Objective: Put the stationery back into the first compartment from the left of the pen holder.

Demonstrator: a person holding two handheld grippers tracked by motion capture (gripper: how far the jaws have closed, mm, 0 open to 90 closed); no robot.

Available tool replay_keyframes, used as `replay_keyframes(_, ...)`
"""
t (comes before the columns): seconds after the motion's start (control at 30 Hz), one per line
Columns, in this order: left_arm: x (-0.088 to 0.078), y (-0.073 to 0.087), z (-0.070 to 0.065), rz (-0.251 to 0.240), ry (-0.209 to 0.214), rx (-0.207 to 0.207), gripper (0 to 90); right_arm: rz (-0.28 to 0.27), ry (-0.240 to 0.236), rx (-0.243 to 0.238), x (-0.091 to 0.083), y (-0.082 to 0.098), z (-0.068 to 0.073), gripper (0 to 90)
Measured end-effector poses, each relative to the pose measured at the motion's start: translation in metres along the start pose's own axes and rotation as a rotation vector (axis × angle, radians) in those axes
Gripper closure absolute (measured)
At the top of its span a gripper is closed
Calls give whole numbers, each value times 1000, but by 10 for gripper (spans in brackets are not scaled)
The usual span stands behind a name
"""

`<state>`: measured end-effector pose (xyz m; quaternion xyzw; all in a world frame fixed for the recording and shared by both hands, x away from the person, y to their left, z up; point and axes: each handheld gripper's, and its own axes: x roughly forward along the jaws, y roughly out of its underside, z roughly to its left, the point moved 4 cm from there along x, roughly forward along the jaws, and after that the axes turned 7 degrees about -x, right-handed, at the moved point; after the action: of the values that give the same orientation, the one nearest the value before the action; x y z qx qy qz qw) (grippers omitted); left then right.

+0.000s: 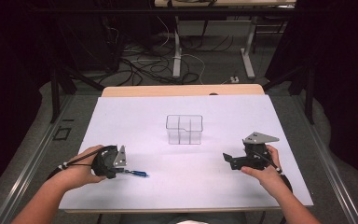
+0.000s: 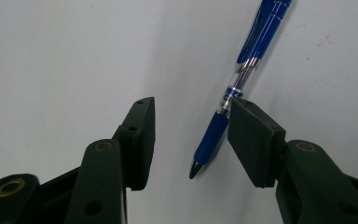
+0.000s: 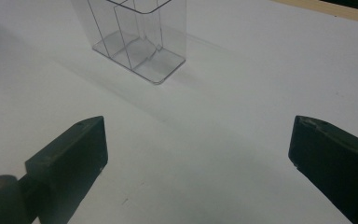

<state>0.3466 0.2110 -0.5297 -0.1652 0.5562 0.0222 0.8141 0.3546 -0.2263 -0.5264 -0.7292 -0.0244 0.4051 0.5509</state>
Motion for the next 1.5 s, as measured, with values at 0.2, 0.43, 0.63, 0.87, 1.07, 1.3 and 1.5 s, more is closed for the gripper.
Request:
replay_keyframes(0.2,4,-1,-2,14,5,38,535,12,-4,-6,0,1,0,40)
replay_keyframes(0.43,9,-1,-5,40,19,80,560,13,-5,-8,0,1,-1,40)
replay_keyframes(0.63,14,0,-7,50,31,98,579,8,-6,1,1,1,0,40)
replay_keyframes(0.87,17,2,-9,70,49,130,597,17,-1,-2,2,3,0,39)
replay_keyframes(1.07,21,3,-11,71,56,135,609,26,0,-22,3,4,-1,0)
replay_keyframes(1.3,26,3,-14,80,68,144,638,40,-5,-18,4,5,0,0)
replay_keyframes(1.5,28,2,-14,88,62,170,647,48,-8,-23,5,5,2,0)
